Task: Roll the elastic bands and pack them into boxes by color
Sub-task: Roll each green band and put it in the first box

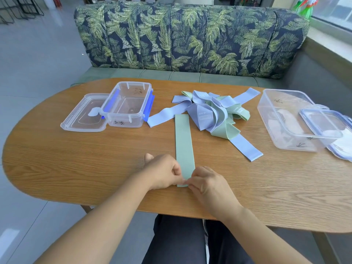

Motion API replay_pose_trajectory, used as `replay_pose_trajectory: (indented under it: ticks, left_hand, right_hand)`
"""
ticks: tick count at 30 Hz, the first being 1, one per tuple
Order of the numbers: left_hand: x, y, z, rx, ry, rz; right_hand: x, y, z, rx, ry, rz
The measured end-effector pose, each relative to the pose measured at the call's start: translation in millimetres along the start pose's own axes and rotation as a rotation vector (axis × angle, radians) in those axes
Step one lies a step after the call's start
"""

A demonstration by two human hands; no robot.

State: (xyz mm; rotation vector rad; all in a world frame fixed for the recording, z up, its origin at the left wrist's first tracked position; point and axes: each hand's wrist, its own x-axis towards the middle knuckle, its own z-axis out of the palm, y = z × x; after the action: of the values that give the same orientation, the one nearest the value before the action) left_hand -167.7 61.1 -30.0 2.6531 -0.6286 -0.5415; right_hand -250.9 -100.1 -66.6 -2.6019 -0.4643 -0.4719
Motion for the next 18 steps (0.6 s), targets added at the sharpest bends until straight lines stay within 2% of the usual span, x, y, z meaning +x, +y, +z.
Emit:
replay_pose_trajectory:
  ticks: [3, 5, 8, 11, 18]
  left_hand:
    - [-12, -17, 10, -0.183, 0.108, -0.002]
    - [-21, -25, 13, -0.231, 0.272, 0.015]
    - [-29, -25, 19, -0.195, 0.496, 0.182]
    - [-28, -20, 31, -0.096, 0.452, 0.371]
    - [-21, -20, 33, 0.01, 0.45, 0.424]
  right_hand:
    - [3, 0, -2, 0.011, -0.017, -0.004]
    - [5, -1, -4, 0.01, -0.04, -0.004]
    - [7, -1, -5, 0.027, -0.077, 0.015]
    - [9, 2, -6, 0.07, -0.12, 0.043]
    - [16, 6, -13, 0.15, -0.272, 0.111]
